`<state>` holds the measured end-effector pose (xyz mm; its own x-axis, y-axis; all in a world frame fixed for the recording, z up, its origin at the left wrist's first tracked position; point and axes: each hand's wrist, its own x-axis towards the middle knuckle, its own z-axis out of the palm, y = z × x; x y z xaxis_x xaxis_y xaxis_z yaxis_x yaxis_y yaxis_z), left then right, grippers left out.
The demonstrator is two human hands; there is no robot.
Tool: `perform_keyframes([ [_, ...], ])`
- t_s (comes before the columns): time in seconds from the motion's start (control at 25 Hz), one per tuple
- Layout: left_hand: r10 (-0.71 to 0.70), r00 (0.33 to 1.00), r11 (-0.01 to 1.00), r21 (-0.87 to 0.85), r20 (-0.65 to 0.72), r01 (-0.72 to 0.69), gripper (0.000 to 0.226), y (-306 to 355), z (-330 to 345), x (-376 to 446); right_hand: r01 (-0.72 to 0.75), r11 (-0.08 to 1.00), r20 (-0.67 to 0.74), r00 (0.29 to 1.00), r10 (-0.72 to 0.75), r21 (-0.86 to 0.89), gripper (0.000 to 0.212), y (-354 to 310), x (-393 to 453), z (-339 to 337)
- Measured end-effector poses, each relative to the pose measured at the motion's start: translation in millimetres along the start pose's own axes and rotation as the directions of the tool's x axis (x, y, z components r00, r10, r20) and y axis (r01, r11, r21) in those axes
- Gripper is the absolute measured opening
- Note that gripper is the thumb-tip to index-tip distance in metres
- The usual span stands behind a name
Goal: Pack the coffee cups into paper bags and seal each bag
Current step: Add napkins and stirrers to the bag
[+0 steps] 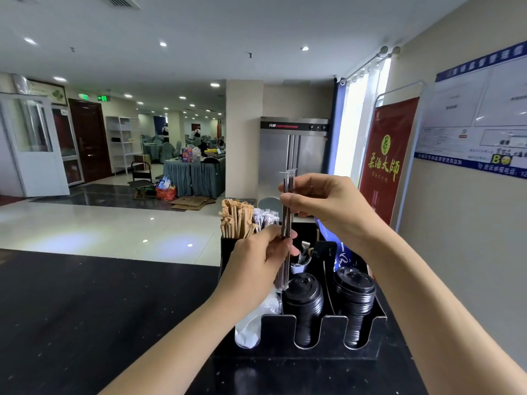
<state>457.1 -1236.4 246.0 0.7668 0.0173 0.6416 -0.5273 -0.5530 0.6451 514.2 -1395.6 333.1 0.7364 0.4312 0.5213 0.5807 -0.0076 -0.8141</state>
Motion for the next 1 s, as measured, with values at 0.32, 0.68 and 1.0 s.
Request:
perform_keyframes([
  [0.32,-0.083,0.990,0.970,-0.218,0.112,0.106,0.013,24,-22,-66,-0.117,0.982,0.027,0.993,0.114,0.146,0.007,-3,-55,32],
  [0.68,-0.130,0.969,0.959,-0.222,0.210,0.177,0.004,40,-50,-146,-0.137,0.976,0.145,0.983,0.114,0.167,0.021,-5,-136,62],
  [1.0,-0.200,0.956,0.965,-0.125,0.215,0.230,0.010,49,-59,-216,-0.100,0.995,0.109,0.989,0.097,0.018,0.014,-4,-213,101],
])
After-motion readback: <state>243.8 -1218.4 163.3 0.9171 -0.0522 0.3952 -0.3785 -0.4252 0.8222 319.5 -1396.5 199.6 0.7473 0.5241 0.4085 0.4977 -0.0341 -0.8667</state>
